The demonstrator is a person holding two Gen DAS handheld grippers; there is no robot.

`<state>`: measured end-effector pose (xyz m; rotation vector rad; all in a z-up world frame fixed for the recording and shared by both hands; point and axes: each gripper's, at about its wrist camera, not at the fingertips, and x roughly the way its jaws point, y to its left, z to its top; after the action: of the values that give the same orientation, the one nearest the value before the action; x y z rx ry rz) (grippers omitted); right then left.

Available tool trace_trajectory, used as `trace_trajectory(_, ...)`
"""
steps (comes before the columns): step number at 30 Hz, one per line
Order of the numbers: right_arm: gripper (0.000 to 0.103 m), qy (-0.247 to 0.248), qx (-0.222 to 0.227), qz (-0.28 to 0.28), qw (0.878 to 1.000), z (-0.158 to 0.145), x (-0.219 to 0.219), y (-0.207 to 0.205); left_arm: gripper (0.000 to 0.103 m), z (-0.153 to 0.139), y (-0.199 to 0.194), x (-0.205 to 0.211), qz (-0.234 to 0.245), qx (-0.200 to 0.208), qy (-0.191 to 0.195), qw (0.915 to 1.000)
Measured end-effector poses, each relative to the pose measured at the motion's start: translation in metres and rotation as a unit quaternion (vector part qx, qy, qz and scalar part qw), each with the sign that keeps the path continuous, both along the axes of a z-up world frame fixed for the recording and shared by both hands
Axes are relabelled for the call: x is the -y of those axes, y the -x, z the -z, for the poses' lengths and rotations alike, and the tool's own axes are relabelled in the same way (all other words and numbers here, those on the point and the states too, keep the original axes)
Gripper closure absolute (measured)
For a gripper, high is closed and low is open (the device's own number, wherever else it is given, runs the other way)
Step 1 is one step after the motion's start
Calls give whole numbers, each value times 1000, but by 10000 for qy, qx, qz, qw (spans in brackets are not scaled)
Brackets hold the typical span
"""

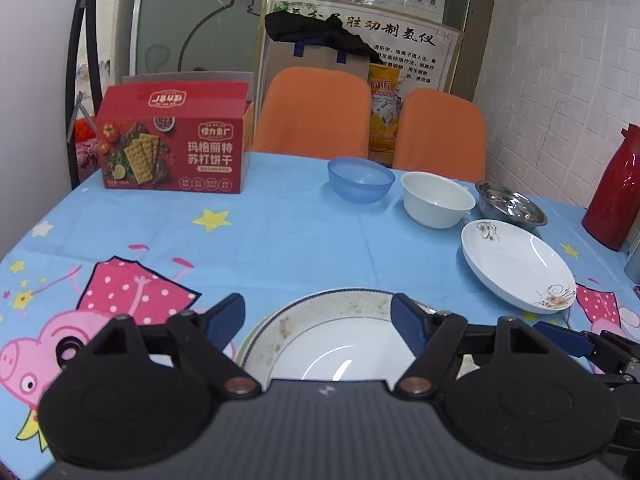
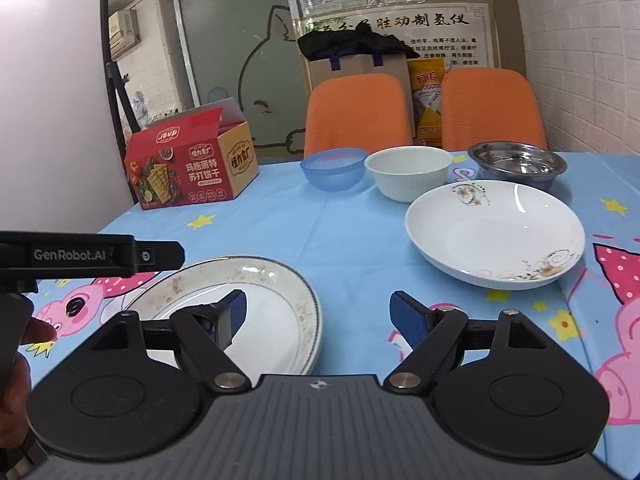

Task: Organize plates and bowls
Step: 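Lift the gold-rimmed plate with the right tool onto the green plate, then move the right tool to the white floral plate and grip its rim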

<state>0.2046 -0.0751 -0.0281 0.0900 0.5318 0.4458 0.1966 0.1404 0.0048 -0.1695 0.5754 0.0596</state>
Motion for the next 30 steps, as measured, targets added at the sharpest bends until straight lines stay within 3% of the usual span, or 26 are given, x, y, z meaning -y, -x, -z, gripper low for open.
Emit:
trace_trajectory(13,0,-250,-392,974,9942,18,76,-7,29,7,-28,46,446,-257,65,9987)
trace_trajectory(30,0,-487,-360,1197,9910,17,115,-28,29,9,-66,83,639,-507,-128,9966)
